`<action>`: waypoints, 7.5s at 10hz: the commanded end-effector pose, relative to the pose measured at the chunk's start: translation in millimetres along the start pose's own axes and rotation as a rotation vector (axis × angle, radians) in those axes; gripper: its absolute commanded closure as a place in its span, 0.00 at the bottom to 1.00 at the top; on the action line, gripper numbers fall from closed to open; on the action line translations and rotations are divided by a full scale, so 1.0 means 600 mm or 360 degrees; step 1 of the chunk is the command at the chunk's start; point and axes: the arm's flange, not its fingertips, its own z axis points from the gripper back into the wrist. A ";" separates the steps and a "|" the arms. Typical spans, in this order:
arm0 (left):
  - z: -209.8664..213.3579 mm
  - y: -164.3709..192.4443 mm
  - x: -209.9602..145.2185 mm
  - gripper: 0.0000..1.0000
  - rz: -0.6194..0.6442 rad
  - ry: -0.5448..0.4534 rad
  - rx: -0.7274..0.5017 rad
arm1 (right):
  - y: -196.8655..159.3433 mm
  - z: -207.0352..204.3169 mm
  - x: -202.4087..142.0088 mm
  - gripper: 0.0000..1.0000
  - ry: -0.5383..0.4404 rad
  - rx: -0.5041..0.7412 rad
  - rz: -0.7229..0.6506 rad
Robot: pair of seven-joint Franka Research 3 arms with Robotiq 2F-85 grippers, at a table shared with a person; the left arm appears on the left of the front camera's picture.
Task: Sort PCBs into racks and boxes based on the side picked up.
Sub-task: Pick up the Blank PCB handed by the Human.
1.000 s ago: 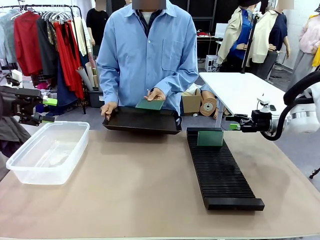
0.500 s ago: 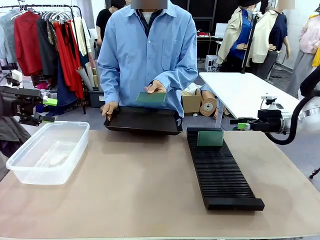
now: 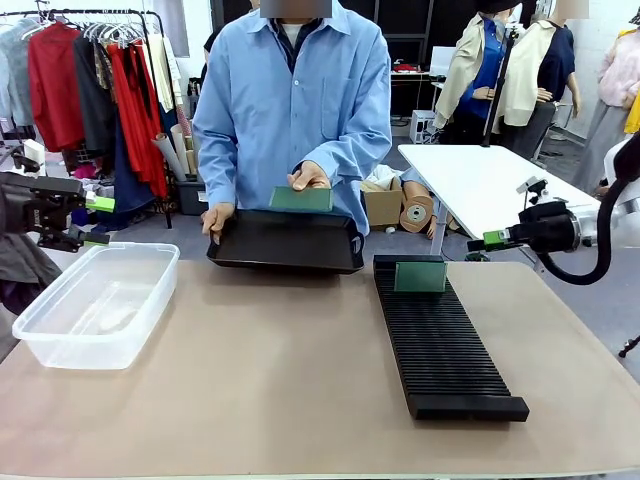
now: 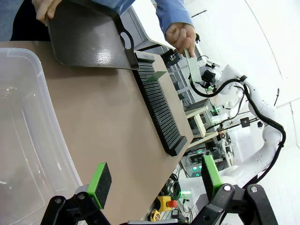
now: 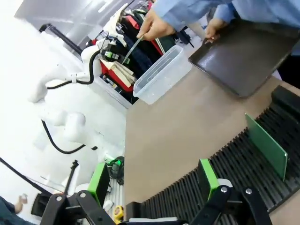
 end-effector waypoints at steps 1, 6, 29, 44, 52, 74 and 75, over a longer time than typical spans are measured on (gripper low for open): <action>0.001 -0.002 -0.001 0.00 -0.0003 -0.0002 -0.0005 | 0.031 -0.011 -0.004 0.00 -0.0072 -0.0062 -0.0192; 0.001 -0.002 -0.001 0.00 -0.0003 -0.0002 -0.0005 | 0.102 -0.014 -0.014 0.00 -0.0167 0.0288 -0.0485; 0.001 -0.002 -0.001 0.00 -0.0003 -0.0002 -0.0005 | 0.150 -0.033 -0.020 0.00 -0.0043 0.0223 -0.0532; 0.001 -0.002 -0.001 0.00 -0.0003 -0.0002 -0.0005 | 0.152 -0.229 0.059 0.00 -0.0040 0.0140 -0.0689; 0.001 -0.002 -0.001 0.00 -0.0003 -0.0002 -0.0005 | 0.085 -0.332 0.117 0.00 -0.0092 0.0015 -0.0738; 0.001 -0.002 -0.001 0.00 -0.0003 -0.0002 -0.0005 | 0.051 -0.447 0.153 0.64 -0.0136 -0.0020 -0.0752; 0.001 -0.002 -0.001 0.00 -0.0003 -0.0002 -0.0005 | 0.051 -0.450 0.154 0.76 -0.0128 -0.0032 -0.0759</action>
